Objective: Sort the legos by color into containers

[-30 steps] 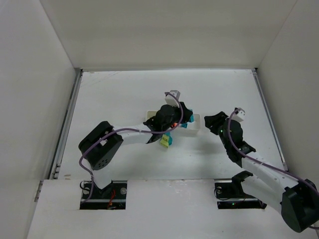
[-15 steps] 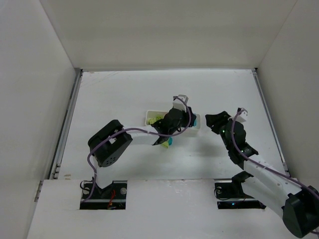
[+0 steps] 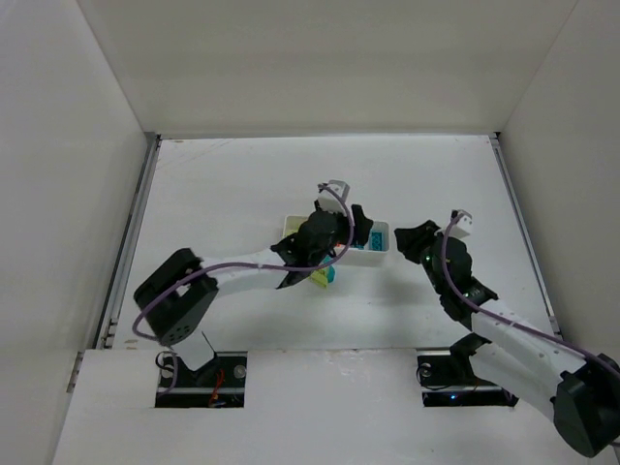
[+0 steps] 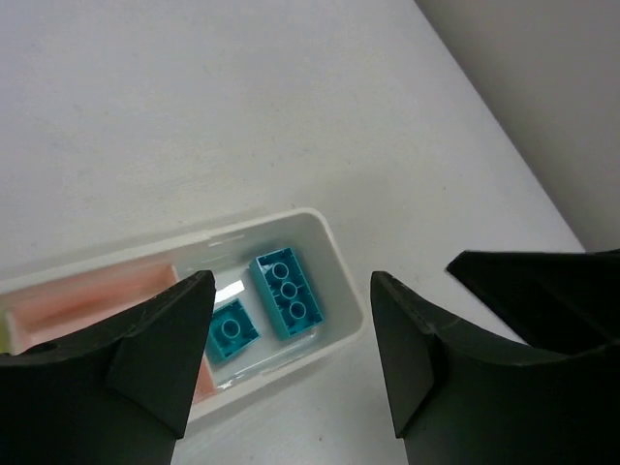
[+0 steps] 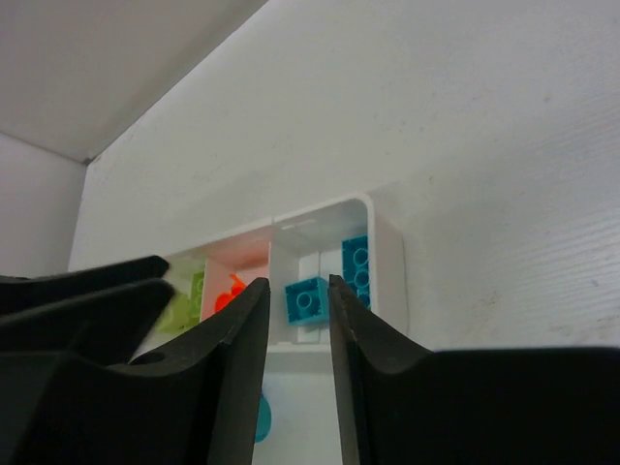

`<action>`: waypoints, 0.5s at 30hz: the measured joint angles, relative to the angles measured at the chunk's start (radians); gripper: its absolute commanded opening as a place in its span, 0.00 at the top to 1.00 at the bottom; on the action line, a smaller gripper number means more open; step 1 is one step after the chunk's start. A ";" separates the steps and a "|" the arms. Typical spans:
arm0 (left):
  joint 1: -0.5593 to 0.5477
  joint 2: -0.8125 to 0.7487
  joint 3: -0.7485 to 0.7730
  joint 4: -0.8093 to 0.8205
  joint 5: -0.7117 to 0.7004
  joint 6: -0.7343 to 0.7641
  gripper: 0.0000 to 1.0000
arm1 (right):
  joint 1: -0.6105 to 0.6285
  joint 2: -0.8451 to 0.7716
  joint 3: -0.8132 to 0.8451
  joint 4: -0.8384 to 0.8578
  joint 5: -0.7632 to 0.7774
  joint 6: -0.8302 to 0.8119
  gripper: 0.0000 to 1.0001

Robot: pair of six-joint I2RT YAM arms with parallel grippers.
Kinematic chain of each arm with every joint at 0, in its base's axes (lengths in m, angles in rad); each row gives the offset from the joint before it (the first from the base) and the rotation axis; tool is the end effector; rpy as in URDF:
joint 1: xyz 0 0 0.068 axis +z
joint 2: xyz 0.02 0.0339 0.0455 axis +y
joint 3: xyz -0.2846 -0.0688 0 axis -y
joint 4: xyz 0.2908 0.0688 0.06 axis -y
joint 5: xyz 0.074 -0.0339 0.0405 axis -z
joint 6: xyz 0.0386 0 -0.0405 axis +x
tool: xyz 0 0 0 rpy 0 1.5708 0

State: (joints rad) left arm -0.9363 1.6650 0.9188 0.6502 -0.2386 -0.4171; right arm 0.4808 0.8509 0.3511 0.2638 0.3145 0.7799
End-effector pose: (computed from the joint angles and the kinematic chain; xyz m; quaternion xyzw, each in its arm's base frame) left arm 0.2516 -0.3264 0.2328 0.1113 0.7309 -0.3494 0.5756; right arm 0.2041 0.0930 0.2149 0.2114 0.7526 0.2610 0.5663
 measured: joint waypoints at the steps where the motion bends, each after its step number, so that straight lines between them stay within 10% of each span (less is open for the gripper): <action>1: 0.008 -0.057 -0.028 -0.006 -0.008 -0.004 0.40 | 0.024 0.011 0.002 0.004 0.000 -0.012 0.69; 15: -0.176 -0.611 -0.282 -0.489 -0.328 -0.185 0.34 | 0.193 0.175 0.072 0.032 0.023 -0.105 0.47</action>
State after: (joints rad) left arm -1.1122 1.0538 0.6373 0.1608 -0.5667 -0.6018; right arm 0.6739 1.0264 0.4236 0.2962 0.3378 0.6750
